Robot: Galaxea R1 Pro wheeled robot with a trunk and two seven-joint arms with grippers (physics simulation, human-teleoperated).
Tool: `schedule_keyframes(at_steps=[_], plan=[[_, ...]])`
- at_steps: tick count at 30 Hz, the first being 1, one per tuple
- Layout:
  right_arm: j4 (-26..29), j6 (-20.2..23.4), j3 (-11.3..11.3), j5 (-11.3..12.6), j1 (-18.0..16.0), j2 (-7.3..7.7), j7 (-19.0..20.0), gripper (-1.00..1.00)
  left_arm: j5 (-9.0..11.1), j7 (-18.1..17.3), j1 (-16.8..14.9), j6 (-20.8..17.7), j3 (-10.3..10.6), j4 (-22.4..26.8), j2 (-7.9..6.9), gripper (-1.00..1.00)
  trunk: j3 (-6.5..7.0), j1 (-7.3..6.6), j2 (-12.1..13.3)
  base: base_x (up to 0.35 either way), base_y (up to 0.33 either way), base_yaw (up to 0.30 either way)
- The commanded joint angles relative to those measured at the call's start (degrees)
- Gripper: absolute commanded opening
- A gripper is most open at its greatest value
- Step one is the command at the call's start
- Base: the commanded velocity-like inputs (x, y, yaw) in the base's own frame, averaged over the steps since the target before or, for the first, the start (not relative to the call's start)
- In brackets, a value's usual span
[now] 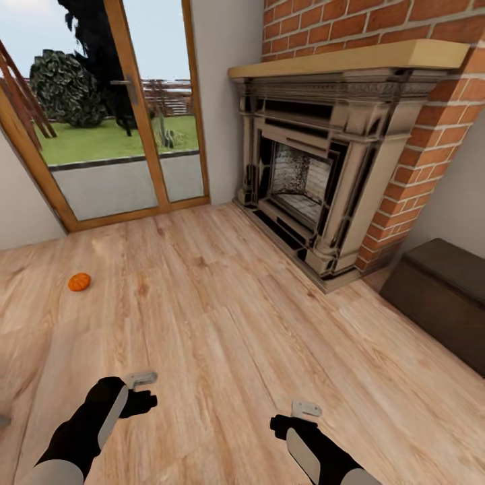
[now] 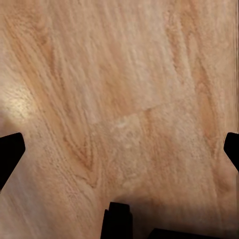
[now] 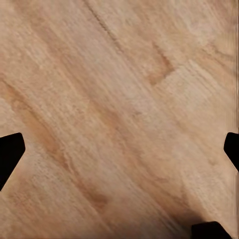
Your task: Place each of the two pumpkins and all three candles from the living room inside a cabinet in the living room (use any cabinet), then make sure every cabinet is closed, and position the cauldron so it is next to a table in the living room.
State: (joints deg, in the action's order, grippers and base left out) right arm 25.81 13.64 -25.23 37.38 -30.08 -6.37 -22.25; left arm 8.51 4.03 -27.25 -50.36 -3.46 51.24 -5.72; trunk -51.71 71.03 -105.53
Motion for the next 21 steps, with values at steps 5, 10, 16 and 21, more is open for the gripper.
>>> schedule_keyframes(at_steps=[5,10,16,21], plan=[[-0.3,0.0,0.1,0.0,0.0,0.03,0.0,1.00,0.0,0.0,0.0,0.0,0.0,0.0,0.08,1.00,0.00,0.00,0.0,0.009,0.001,-0.284],[-0.3,0.0,0.1,0.1,0.0,0.02,0.0,1.00,0.0,0.0,0.0,0.0,0.0,0.0,0.08,1.00,0.00,0.00,0.0,0.001,0.000,-0.284],[-0.3,0.0,0.1,0.1,0.0,-0.06,0.0,1.00,-0.1,0.0,0.0,0.0,0.0,0.0,0.09,1.00,0.00,0.00,0.0,0.026,0.000,-0.285],[-0.3,-0.1,0.1,0.2,0.0,0.02,0.0,1.00,-0.1,0.0,0.0,0.0,0.0,0.0,0.09,1.00,0.00,0.00,0.0,0.210,0.028,-0.286]])
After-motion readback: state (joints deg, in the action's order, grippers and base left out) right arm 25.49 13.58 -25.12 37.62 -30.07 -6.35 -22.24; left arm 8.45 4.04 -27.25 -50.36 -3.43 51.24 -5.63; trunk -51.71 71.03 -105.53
